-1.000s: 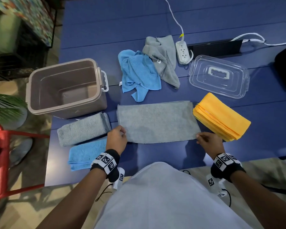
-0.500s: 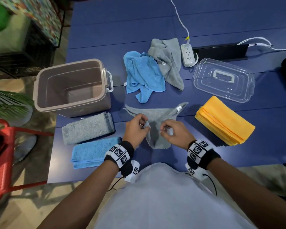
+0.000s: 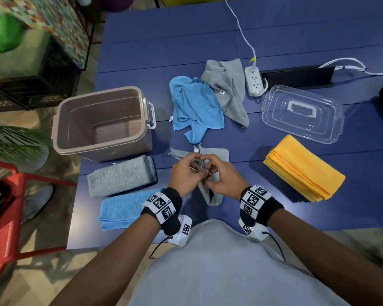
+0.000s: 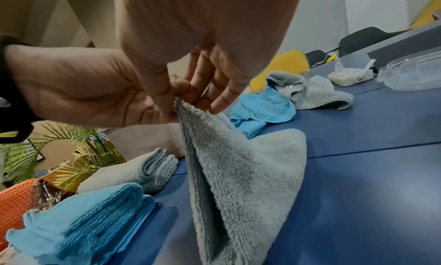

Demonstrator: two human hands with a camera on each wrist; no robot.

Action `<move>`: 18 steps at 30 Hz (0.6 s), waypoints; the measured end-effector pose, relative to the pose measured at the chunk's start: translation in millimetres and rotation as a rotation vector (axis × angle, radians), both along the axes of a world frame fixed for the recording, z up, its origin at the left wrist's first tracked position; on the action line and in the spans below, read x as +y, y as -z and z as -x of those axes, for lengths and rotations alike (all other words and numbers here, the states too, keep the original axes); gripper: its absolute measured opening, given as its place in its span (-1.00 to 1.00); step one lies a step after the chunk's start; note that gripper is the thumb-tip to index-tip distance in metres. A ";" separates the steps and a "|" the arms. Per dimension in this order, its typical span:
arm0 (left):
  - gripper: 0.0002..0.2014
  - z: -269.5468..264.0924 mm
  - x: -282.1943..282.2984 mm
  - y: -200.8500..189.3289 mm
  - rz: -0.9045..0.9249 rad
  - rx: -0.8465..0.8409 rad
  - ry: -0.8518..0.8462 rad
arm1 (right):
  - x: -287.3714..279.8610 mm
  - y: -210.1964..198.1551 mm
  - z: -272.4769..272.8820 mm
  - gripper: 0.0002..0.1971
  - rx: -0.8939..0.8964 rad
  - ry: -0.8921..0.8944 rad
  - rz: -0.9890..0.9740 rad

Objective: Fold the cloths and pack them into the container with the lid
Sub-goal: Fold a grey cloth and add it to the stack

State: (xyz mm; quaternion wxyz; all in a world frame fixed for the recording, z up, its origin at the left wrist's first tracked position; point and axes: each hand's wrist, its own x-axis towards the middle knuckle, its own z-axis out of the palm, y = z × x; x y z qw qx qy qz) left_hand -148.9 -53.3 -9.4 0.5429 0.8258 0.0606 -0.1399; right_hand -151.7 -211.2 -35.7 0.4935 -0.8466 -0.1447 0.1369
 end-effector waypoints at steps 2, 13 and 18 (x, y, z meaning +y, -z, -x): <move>-0.67 -4.3 1.2 -5.1 0.021 0.007 -0.029 | -0.6 6.0 2.8 -0.35 0.001 0.000 0.011; -0.73 -26.7 13.3 -28.7 0.117 0.006 -0.227 | -20.1 28.3 19.9 -0.51 -0.006 0.149 0.320; -0.69 -26.4 0.6 -41.9 0.157 -0.030 -0.214 | 8.3 5.6 26.2 -0.42 -0.433 -0.020 0.399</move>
